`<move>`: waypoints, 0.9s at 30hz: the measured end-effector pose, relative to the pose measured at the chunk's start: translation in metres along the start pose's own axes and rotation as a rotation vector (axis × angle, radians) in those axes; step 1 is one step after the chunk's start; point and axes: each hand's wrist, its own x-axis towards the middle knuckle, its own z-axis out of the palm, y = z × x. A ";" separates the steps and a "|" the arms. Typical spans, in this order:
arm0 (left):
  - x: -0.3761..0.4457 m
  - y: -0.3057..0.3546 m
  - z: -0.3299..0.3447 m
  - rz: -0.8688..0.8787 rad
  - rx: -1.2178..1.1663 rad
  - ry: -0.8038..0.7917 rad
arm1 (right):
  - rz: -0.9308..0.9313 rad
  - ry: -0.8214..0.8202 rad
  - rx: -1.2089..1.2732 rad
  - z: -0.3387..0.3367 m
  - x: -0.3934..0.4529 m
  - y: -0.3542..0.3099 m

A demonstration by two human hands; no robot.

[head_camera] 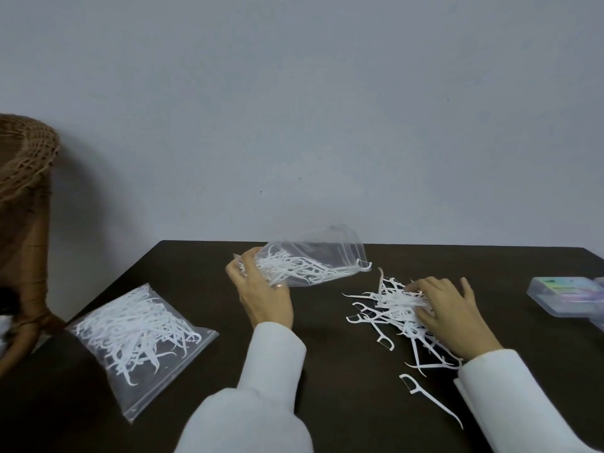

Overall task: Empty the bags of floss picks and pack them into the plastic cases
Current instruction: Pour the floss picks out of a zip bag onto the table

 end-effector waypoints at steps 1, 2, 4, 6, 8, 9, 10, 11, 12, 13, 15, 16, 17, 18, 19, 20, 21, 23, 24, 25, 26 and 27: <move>0.000 0.001 0.001 -0.002 -0.014 -0.009 | -0.008 0.013 0.068 0.000 0.000 -0.001; -0.001 0.001 0.002 0.003 -0.024 -0.021 | -0.024 0.037 0.168 -0.001 0.000 -0.003; -0.003 0.001 0.004 0.028 -0.028 -0.049 | -0.074 0.092 0.447 -0.004 0.000 -0.008; -0.006 0.001 0.007 0.068 -0.049 -0.088 | -0.128 0.140 0.739 -0.007 -0.002 -0.013; -0.009 0.001 0.010 0.115 -0.072 -0.126 | -0.124 0.129 0.940 -0.012 -0.004 -0.020; -0.011 0.002 0.011 0.137 -0.080 -0.145 | -0.110 0.101 1.020 -0.014 -0.005 -0.023; -0.013 0.003 0.012 0.163 -0.087 -0.166 | -0.091 0.064 1.087 -0.015 -0.005 -0.025; -0.015 0.004 0.013 0.197 -0.094 -0.185 | -0.072 0.022 1.129 -0.014 -0.005 -0.026; -0.017 0.005 0.013 0.234 -0.093 -0.205 | -0.061 -0.025 1.145 -0.014 -0.004 -0.026; -0.018 0.005 0.014 0.266 -0.079 -0.227 | -0.060 -0.073 1.132 -0.012 -0.004 -0.026; -0.022 0.007 0.014 0.301 -0.022 -0.282 | -0.090 -0.168 1.060 -0.009 -0.003 -0.023; -0.023 0.009 0.013 0.310 0.000 -0.309 | -0.100 -0.215 1.026 -0.008 -0.003 -0.022; -0.025 0.010 0.013 0.321 0.011 -0.332 | -0.095 -0.259 1.000 -0.008 -0.004 -0.023; -0.027 0.011 0.013 0.340 0.011 -0.348 | -0.083 -0.293 0.980 -0.007 -0.004 -0.023; -0.028 0.012 0.013 0.359 0.009 -0.362 | -0.067 -0.327 0.959 -0.008 -0.005 -0.024; -0.029 0.013 0.013 0.374 0.011 -0.376 | -0.042 -0.352 0.927 -0.007 -0.004 -0.024; -0.030 0.013 0.013 0.382 0.016 -0.388 | -0.023 -0.365 0.888 -0.006 -0.004 -0.023; -0.031 0.013 0.013 0.394 0.028 -0.397 | -0.005 -0.369 0.846 -0.002 -0.002 -0.020; -0.032 0.013 0.013 0.401 0.033 -0.394 | -0.015 -0.362 0.849 0.000 -0.002 -0.019; -0.032 0.013 0.013 0.409 0.036 -0.391 | -0.031 -0.351 0.850 0.000 -0.002 -0.020; -0.032 0.012 0.014 0.417 0.040 -0.390 | -0.044 -0.339 0.850 0.001 -0.002 -0.020; -0.032 0.012 0.014 0.426 0.044 -0.388 | -0.059 -0.317 0.847 0.001 -0.001 -0.020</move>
